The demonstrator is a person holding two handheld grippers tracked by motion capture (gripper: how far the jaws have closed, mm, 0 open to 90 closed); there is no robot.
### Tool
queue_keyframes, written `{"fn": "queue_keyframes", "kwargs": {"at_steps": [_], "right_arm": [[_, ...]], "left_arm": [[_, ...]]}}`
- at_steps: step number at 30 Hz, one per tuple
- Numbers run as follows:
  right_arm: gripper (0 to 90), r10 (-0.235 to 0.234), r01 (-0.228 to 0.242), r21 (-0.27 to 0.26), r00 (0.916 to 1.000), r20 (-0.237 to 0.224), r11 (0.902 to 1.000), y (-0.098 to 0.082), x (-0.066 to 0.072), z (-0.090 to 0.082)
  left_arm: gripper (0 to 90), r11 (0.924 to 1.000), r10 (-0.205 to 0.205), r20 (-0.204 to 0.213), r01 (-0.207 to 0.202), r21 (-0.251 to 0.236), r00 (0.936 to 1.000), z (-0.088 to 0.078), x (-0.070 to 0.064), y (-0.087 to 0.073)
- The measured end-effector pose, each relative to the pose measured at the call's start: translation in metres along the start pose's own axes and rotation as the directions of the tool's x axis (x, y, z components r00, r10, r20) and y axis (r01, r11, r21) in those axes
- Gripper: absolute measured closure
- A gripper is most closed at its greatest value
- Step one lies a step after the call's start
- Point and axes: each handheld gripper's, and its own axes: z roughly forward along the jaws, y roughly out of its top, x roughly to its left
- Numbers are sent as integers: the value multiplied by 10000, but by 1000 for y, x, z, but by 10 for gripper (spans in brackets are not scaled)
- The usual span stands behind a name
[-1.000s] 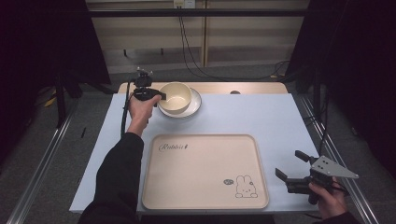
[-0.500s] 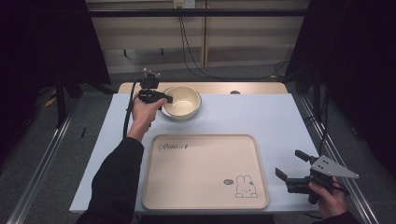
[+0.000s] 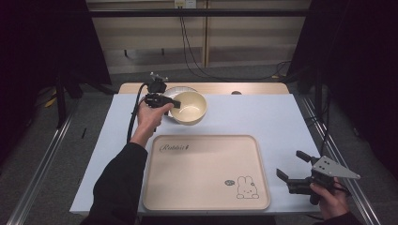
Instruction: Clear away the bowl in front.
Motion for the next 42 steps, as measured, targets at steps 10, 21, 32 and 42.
{"fn": "queue_keyframes", "kwargs": {"at_steps": [10,21,32,42], "right_arm": [[7,-47,46,-43,10000,-26,10000,0,0,0],[7,-24,25,14,9999,-114,10000,0,0,-1],[7,-5,5,36,10000,-25,10000,-1,0,0],[7,-7,7,19,10000,-50,10000,-1,0,0]], "left_arm": [[833,9986,317,362,-331,405,9988,16,-17,-6],[832,9952,555,769,-614,765,9955,36,-35,-13],[833,9913,674,1018,-782,1061,9925,57,-61,-14],[833,9869,792,1293,-960,1296,9884,75,-81,-16]]}}
